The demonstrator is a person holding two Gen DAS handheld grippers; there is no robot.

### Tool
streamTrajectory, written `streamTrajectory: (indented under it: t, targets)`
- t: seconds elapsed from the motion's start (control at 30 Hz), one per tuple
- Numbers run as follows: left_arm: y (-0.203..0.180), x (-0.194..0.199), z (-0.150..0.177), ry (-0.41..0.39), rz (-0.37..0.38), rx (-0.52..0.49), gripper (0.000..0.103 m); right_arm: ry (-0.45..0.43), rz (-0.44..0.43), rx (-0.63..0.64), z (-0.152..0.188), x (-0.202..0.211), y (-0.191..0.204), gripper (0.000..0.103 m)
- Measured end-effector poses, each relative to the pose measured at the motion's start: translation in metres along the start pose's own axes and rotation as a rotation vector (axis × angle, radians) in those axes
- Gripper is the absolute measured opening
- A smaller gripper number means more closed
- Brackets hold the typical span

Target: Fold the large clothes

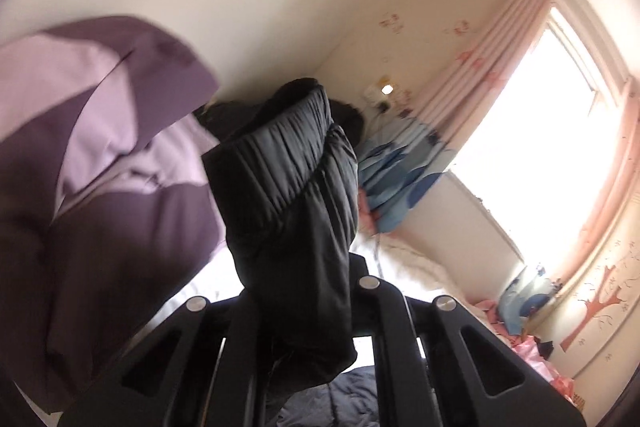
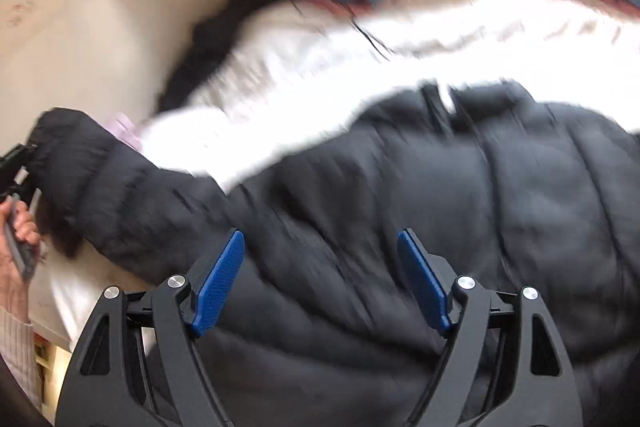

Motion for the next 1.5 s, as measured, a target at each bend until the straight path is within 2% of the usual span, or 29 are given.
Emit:
streamTrajectory:
  t: [0.1,0.13,0.2,0.23,0.27,0.3,0.33,0.4,0.47,0.57,0.67,0.77,0.8,0.83,0.9,0.97,1.13,1.23,1.33,1.5]
  targets:
    - [-0.020,0.001,-0.011,-0.016,0.041,-0.007,0.008,0.054,-0.111,-0.031,-0.018,-0.036,0.009,0.078]
    - [-0.024,0.002,-0.013,-0.022,0.049,-0.010,0.008,0.141,-0.123,-0.050,-0.015,-0.062,0.009,0.079]
    - [-0.033,0.000,-0.017,-0.027,0.063,-0.014,0.008,0.373,-0.234,-0.104,0.008,-0.109,0.018,0.080]
    - [-0.038,-0.005,-0.019,-0.022,0.067,-0.018,0.008,0.441,-0.266,-0.083,0.019,-0.122,0.026,0.080]
    - [-0.040,-0.006,-0.019,-0.017,0.069,-0.023,0.008,0.457,-0.269,-0.013,0.024,-0.124,0.036,0.080]
    - [-0.045,-0.010,-0.020,-0.009,0.071,-0.029,0.008,0.446,-0.257,0.037,0.025,-0.119,0.044,0.080]
    - [-0.047,-0.006,-0.018,-0.005,0.076,-0.032,0.008,0.417,-0.267,0.036,0.022,-0.111,0.045,0.080]
    - [-0.052,-0.012,-0.018,0.000,0.083,-0.035,0.008,0.309,-0.293,-0.014,0.009,-0.085,0.039,0.080]
    - [-0.067,-0.007,-0.010,0.010,0.102,-0.031,0.008,0.228,-0.251,-0.080,0.002,-0.055,0.023,0.081]
    - [-0.078,0.001,0.005,0.025,0.133,-0.053,0.008,0.152,-0.222,-0.160,0.005,-0.011,0.003,0.084]
    - [-0.105,0.000,0.014,0.042,0.171,-0.066,0.008,0.060,-0.185,-0.235,0.016,0.033,-0.022,0.086]
    - [-0.140,-0.002,0.028,0.066,0.221,-0.084,0.008,-0.035,-0.229,-0.370,0.024,0.056,-0.055,0.086]
    - [-0.157,-0.003,0.035,0.078,0.246,-0.095,0.008,-0.051,-0.275,-0.439,0.026,0.058,-0.068,0.086]
    - [-0.168,-0.003,0.045,0.087,0.263,-0.102,0.008,-0.051,-0.284,-0.477,0.026,0.058,-0.076,0.086]
    - [-0.194,-0.005,0.058,0.106,0.302,-0.116,0.008,-0.078,-0.283,-0.500,0.024,0.068,-0.085,0.086]
    - [-0.225,-0.011,0.075,0.133,0.346,-0.126,0.008,-0.123,-0.344,-0.535,0.018,0.079,-0.092,0.086]
    - [-0.293,-0.030,0.136,0.225,0.446,-0.161,0.008,-0.215,-0.406,-0.640,0.014,0.116,-0.125,0.086]
    - [-0.326,-0.048,0.186,0.304,0.493,-0.183,0.008,-0.277,-0.415,-0.703,0.013,0.139,-0.149,0.086]
    - [-0.347,-0.068,0.250,0.397,0.515,-0.220,0.008,-0.323,-0.434,-0.766,0.015,0.154,-0.172,0.090]
    - [-0.369,-0.103,0.369,0.554,0.506,-0.286,0.008,-0.331,-0.438,-0.842,0.022,0.155,-0.198,0.091]
Point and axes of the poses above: each gripper's, at about its wrist camera, not at the fingertips, and x roughly against the way its jaws point, y to its left, z to its underside, the point moved 4 cm from there along -x, roughly the way its jaws point, and after that the axes turned 2 degrees about x, right-handed, at the moved point
